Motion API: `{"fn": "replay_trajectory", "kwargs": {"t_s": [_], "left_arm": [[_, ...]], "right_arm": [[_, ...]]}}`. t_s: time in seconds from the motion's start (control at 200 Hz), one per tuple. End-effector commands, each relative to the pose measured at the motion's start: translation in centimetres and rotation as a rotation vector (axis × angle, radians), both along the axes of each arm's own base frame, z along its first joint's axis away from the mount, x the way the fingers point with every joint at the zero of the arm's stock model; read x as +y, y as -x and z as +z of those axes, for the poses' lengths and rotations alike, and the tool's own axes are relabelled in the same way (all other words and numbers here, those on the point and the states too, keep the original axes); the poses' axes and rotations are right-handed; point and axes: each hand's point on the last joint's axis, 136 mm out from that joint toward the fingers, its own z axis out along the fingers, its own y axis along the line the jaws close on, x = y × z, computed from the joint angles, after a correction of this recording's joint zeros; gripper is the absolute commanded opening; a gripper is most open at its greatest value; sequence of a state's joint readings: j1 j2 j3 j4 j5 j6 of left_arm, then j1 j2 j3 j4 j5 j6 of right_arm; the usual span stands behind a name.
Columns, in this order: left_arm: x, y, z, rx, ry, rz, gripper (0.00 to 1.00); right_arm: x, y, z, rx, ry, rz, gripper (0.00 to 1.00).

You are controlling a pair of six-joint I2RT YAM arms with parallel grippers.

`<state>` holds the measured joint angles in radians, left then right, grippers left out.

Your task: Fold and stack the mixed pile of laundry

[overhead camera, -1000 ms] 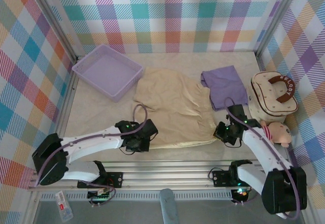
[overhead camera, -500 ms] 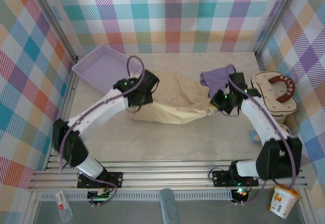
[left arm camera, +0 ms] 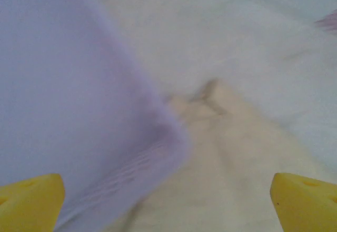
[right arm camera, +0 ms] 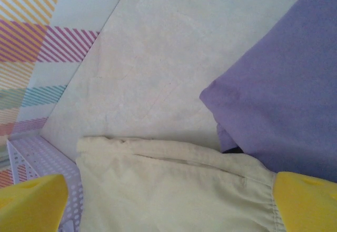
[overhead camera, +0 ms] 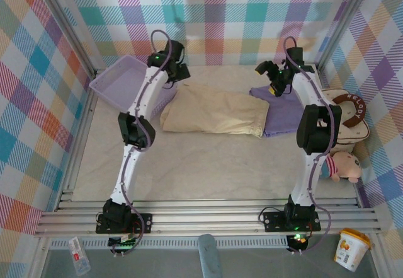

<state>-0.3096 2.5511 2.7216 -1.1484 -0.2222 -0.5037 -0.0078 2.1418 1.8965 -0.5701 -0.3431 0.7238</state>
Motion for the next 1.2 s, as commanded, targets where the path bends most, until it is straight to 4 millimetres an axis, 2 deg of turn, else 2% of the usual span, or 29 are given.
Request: {"fn": "replay_trajectory", "kwargs": {"t_s": [0.0,0.115,0.175,0.255,0.38,0.475,0.56,0.665,0.775,0.83,0.895,0.96,1.05,1.125,1.195], "left_arm": [[-0.5,3.6,5.5,-0.053,0.056,-0.065,1.00],[-0.9,6.6,5.9,-0.061,0.119,-0.089,0.98],[-1.9,8.5,5.7,-0.050,0.155,-0.121,0.91],[-3.8,10.8,5.2,-0.050,0.192,-0.164,0.79],[-6.8,13.7,2.7,-0.034,0.215,-0.194,0.61],[-9.1,14.2,0.6,-0.015,0.238,-0.212,0.44],[-10.9,13.4,-1.4,0.009,0.225,-0.228,0.21],[-11.8,11.7,-5.0,0.043,0.173,-0.195,0.12],[-11.0,11.1,-10.0,0.134,0.111,-0.094,0.09],[-9.9,11.6,-12.0,0.187,0.080,-0.031,0.09],[-8.5,12.9,-13.4,0.228,0.052,0.021,0.09],[-7.2,14.6,-14.1,0.252,0.022,0.040,0.10],[-5.3,16.9,-14.1,0.273,-0.015,0.053,0.11],[-4.5,18.4,-14.0,0.288,-0.025,0.042,0.13],[-4.6,19.1,-14.1,0.309,-0.023,0.008,0.15]], "right_arm": [[1.8,1.9,3.4,-0.079,-0.006,0.121,0.99],[2.4,5.6,1.9,-0.043,0.026,0.184,0.99],[3.1,7.9,1.0,-0.021,0.042,0.226,0.99],[4.4,11.0,-0.4,0.024,0.048,0.290,0.92],[5.5,14.7,-2.9,0.105,0.149,0.345,0.83],[6.1,15.3,-4.5,0.137,0.228,0.377,0.76],[6.0,14.6,-5.9,0.164,0.327,0.385,0.70],[6.0,12.5,-7.5,0.164,0.473,0.402,0.62],[7.0,11.4,-9.7,0.208,0.534,0.463,0.56],[8.0,11.8,-10.5,0.237,0.539,0.520,0.53],[9.6,13.1,-11.0,0.244,0.553,0.600,0.52],[11.4,15.2,-11.2,0.236,0.546,0.669,0.52],[13.4,19.3,-11.6,0.258,0.515,0.739,0.52],[14.0,23.1,-12.2,0.308,0.513,0.782,0.51],[13.6,26.2,-12.6,0.363,0.518,0.792,0.52]]}}
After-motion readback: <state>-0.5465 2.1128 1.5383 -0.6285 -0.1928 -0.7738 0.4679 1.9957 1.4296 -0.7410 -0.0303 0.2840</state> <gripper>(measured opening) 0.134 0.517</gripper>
